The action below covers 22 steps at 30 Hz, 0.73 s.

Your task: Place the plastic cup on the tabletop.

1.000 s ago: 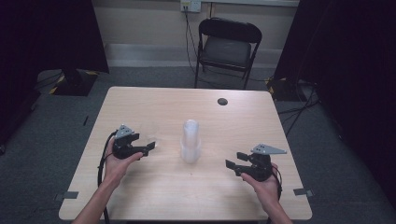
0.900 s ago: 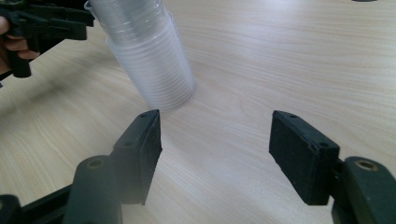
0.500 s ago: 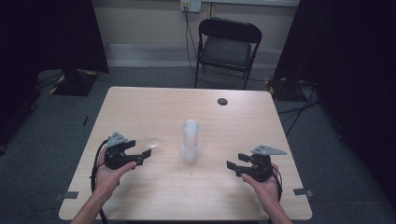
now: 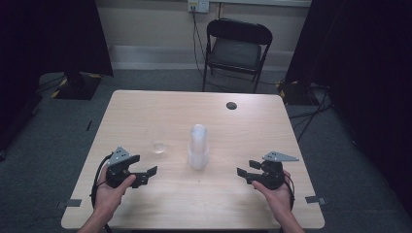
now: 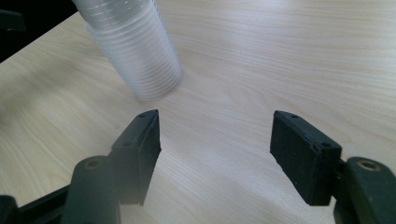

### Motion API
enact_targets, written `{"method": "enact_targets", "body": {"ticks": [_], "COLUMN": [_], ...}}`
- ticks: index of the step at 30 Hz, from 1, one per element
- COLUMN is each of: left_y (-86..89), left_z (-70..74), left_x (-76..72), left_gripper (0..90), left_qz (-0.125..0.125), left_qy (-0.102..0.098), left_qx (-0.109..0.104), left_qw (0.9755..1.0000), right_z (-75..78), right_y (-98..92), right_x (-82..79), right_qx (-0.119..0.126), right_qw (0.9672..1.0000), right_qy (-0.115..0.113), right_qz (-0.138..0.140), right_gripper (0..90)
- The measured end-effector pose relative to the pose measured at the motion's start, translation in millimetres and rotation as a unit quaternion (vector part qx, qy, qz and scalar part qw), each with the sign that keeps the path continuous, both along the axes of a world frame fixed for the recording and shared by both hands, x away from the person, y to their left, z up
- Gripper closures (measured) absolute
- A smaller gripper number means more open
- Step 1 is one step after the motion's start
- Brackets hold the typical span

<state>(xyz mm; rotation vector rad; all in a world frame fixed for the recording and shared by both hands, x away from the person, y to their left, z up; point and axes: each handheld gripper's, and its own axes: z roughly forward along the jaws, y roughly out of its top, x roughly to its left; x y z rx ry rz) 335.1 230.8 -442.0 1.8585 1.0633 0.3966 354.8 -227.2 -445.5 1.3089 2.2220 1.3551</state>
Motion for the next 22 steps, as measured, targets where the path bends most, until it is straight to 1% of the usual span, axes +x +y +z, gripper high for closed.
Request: {"method": "enact_targets", "body": {"ticks": [1,2,3,4,6,8,9,10,11,12,13,14,15,16,18,21,22], "left_y": [-0.5,0.2,1.2,1.2,1.8,1.7,1.6,2.3,3.7,5.2,6.4,7.1,7.8,8.6,9.2,9.4,9.1], "left_z": [-1.1,-2.0,-4.3,-4.3,-7.4,-9.3,-9.7,-9.8,-10.0,-10.4,-11.9,-14.2,-17.0,-18.7,-20.0,-20.7,-21.7], "left_x": [-2.2,-4.8,-9.5,-9.5,-14.2,-21.2,-23.6,-25.7,-27.7,-29.8,-32.2,-34.4,-35.3,-34.9,-32.8,-31.2,-31.2], "left_gripper": [15.7,15.8,15.8,15.8,15.8,16.0,16.0,16.0,16.0,16.0,15.9,15.9,15.9,15.9,15.9,15.9,15.9], "left_qz": [0.000,-0.001,0.008,0.008,0.022,0.046,0.052,0.052,0.046,0.041,0.044,0.045,0.039,0.031,0.030,0.026,0.027], "left_qy": [0.004,0.002,0.005,0.005,0.010,0.005,0.007,0.008,0.005,0.004,0.000,0.000,0.003,0.008,0.010,0.008,0.010], "left_qx": [0.001,0.004,0.008,0.008,0.007,0.000,0.003,0.001,-0.005,-0.007,0.001,0.004,0.002,0.005,0.003,0.007,0.008], "left_qw": [1.0000,1.0000,0.9999,0.9999,0.9997,0.9989,0.9986,0.9986,0.9989,0.9991,0.9990,0.9990,0.9992,0.9995,0.9995,0.9996,0.9996], "right_z": [-0.3,-0.6,-0.9,-0.9,-1.5,-2.7,-3.0,-3.3,-3.5,-3.6,-3.7,-4.0,-4.8,-5.6,-8.0,-11.4,-11.4], "right_y": [0.0,-0.3,-0.8,-0.8,-1.6,-2.5,-2.6,-2.7,-2.8,-2.4,-2.0,-1.3,-0.8,0.1,1.3,3.0,3.0], "right_x": [0.1,0.1,0.2,0.2,0.3,0.6,0.4,0.0,-0.3,-0.6,-1.0,-1.2,-1.6,-2.0,-1.9,-0.7,-0.7], "right_qx": [0.000,-0.003,-0.003,-0.003,-0.005,-0.005,-0.007,-0.008,-0.011,-0.014,-0.016,-0.018,-0.022,-0.024,-0.028,-0.035,-0.035], "right_qw": [1.0000,1.0000,1.0000,1.0000,1.0000,1.0000,1.0000,1.0000,0.9999,0.9999,0.9999,0.9998,0.9997,0.9997,0.9996,0.9994,0.9994], "right_qy": [-0.001,-0.001,-0.001,-0.001,0.000,0.001,0.002,0.003,0.000,-0.001,-0.002,-0.004,-0.006,-0.005,-0.003,-0.002,-0.002], "right_qz": [0.000,-0.001,-0.001,-0.001,-0.003,-0.003,-0.004,-0.004,-0.004,-0.004,-0.003,-0.003,-0.001,-0.001,0.001,0.002,0.002], "right_gripper": [33.2,33.2,33.2,33.2,33.2,33.2,33.1,33.1,33.1,33.1,33.0,32.6,32.2,32.2,31.6,29.9,29.9]}}
